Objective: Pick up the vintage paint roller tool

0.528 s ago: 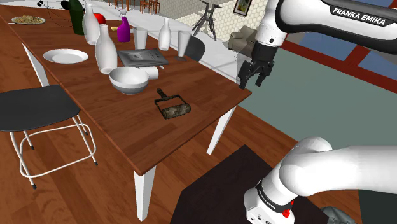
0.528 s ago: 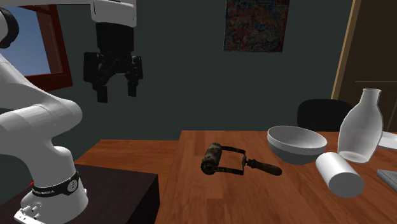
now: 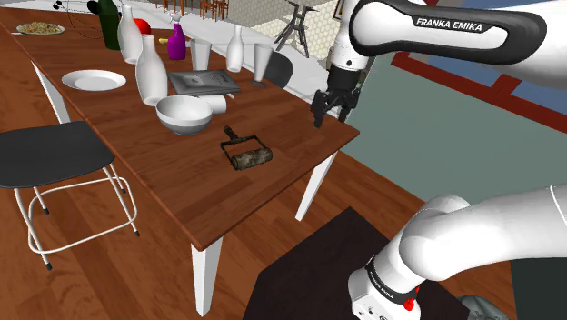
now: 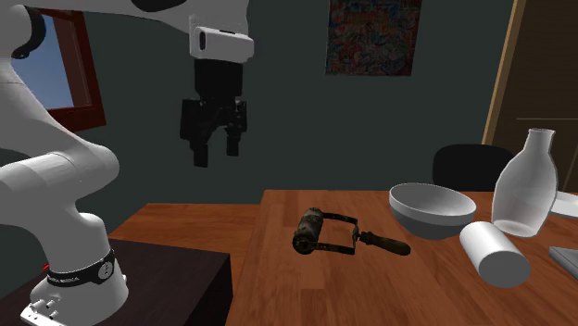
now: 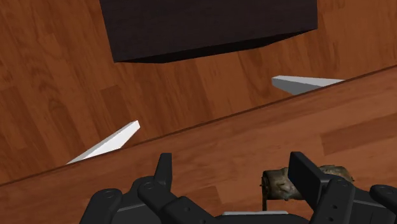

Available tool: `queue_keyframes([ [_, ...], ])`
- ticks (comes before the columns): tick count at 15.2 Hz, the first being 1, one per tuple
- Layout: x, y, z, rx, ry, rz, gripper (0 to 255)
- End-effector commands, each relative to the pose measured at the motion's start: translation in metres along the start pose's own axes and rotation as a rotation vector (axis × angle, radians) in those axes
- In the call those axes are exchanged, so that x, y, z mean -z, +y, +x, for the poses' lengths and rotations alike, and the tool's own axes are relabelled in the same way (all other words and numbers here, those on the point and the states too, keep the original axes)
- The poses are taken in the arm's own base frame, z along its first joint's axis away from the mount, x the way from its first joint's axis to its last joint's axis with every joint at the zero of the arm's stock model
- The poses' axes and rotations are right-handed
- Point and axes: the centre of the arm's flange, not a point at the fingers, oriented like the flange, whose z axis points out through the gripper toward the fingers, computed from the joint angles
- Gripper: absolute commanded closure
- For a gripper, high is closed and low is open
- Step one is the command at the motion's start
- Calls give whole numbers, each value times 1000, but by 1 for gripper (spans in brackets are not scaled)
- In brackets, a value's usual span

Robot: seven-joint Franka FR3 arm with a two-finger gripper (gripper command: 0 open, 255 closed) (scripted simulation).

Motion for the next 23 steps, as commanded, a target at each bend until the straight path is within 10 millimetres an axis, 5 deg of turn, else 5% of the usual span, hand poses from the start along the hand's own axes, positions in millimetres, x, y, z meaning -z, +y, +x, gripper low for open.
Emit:
queue_keyframes([
  [1, -12, -17, 20, 3, 2, -8, 0],
  [23, -127, -178, 240, 40, 12, -97, 0],
])
